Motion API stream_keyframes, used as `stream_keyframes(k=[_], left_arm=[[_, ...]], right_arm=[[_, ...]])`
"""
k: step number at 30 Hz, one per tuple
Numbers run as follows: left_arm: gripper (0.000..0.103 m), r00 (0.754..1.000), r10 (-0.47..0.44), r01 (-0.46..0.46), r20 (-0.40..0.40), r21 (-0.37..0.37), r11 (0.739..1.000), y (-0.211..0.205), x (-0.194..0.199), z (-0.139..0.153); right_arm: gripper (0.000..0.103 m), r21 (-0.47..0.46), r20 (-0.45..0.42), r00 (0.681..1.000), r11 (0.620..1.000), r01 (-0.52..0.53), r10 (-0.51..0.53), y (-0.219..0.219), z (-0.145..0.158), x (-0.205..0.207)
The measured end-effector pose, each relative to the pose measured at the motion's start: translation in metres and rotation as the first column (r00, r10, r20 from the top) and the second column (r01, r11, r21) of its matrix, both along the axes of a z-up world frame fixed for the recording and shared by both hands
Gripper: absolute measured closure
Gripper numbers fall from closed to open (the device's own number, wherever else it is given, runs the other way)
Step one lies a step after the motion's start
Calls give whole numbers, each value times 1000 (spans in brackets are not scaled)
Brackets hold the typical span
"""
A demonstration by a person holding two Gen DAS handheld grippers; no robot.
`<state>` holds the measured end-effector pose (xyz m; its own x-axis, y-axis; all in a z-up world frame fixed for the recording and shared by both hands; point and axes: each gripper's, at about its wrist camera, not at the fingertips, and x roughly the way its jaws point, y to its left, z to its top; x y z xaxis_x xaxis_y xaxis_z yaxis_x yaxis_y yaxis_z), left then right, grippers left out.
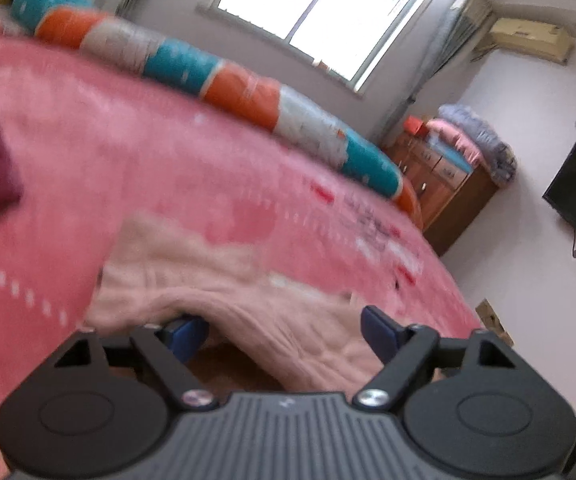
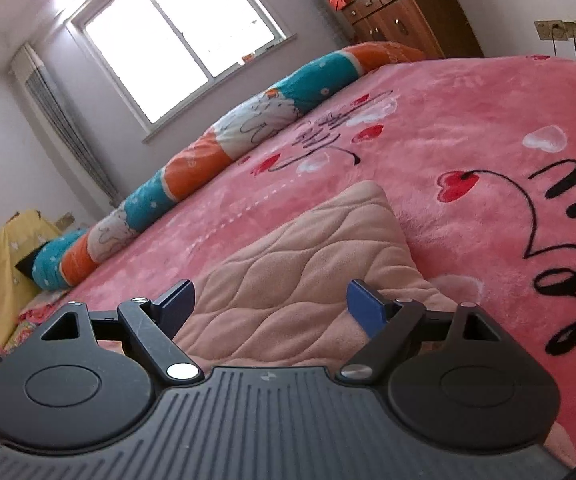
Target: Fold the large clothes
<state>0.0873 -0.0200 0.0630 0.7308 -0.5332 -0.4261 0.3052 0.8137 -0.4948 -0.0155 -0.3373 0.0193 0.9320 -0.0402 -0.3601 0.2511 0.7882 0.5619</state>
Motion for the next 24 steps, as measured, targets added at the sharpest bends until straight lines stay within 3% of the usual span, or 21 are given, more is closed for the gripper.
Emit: stream_keyframes(k=[2,5,9,13,17,20,21,24], left_arm=[[21,999,20,-21,38,34,999,2,3,6],[21,990,144,-144,7,97,985,18,10,-3],[17,972,236,-235,8,92,968,46,4,-14],[17,974,216,-210,-66,85,974,53,4,-24],[17,975,174,-177,-138,-17,984,52,9,-26],[17,979,155,-155,-135,13,988,37,6,-28],[20,979,158,-157,-130,20,987,34,8,-28],[44,977,170,-170,-127,9,985,28,17,-22]], right_arm=[[0,-8,-26,1000,1000,-6,6,1,-2,5],[0,-40,-53,999,999,-14,12,2,0,9],[0,-108,-107,994,994,-32,20,11,0,23],[0,-149,-124,992,988,-37,18,20,3,26],[0,-175,-135,991,984,-43,19,27,6,29],[0,-171,-132,991,984,-44,21,28,9,29],[0,-167,-130,991,985,-43,21,27,6,30],[0,-162,-125,992,986,-43,22,27,4,29]])
